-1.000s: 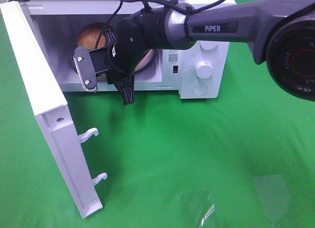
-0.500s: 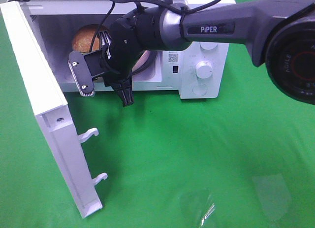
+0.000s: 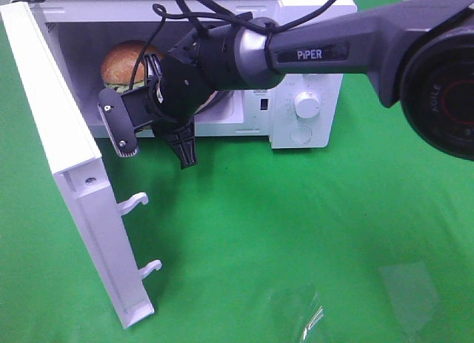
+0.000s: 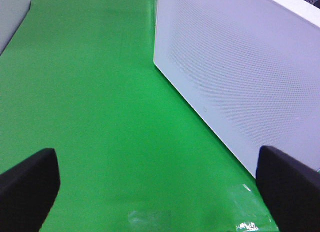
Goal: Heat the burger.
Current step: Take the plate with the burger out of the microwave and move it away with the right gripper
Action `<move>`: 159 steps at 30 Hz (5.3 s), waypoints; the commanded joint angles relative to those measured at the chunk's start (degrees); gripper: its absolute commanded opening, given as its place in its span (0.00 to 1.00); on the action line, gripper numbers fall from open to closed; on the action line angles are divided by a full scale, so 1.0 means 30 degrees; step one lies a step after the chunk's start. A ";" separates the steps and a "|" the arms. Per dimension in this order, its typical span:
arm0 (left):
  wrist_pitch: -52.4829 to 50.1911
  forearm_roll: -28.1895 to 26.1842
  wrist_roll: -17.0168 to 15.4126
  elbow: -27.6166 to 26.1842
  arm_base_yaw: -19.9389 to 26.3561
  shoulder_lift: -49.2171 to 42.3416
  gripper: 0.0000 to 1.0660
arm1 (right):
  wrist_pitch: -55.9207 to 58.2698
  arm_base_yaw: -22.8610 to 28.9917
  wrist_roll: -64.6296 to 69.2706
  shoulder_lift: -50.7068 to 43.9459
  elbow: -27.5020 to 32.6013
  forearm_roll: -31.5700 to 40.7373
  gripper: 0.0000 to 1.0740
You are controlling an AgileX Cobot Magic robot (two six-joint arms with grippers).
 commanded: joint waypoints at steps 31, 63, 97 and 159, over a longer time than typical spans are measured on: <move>-0.0229 -0.0038 -0.0019 0.0019 0.0000 -0.0286 0.94 | -0.8633 0.0057 -0.1642 -0.2597 0.5309 0.3552 0.00; -0.0229 -0.0038 -0.0019 0.0019 0.0000 -0.0286 0.94 | -1.3675 0.0057 -0.2292 -0.8442 1.4992 0.3457 0.00; -0.0229 -0.0038 -0.0019 0.0019 0.0000 -0.0286 0.94 | -1.2433 0.0286 -0.2024 -1.7552 2.4313 0.2750 0.00; -0.0229 -0.0038 -0.0019 0.0019 0.0000 -0.0286 0.94 | 0.5348 0.0229 2.9450 -2.5420 2.7426 -1.5107 0.00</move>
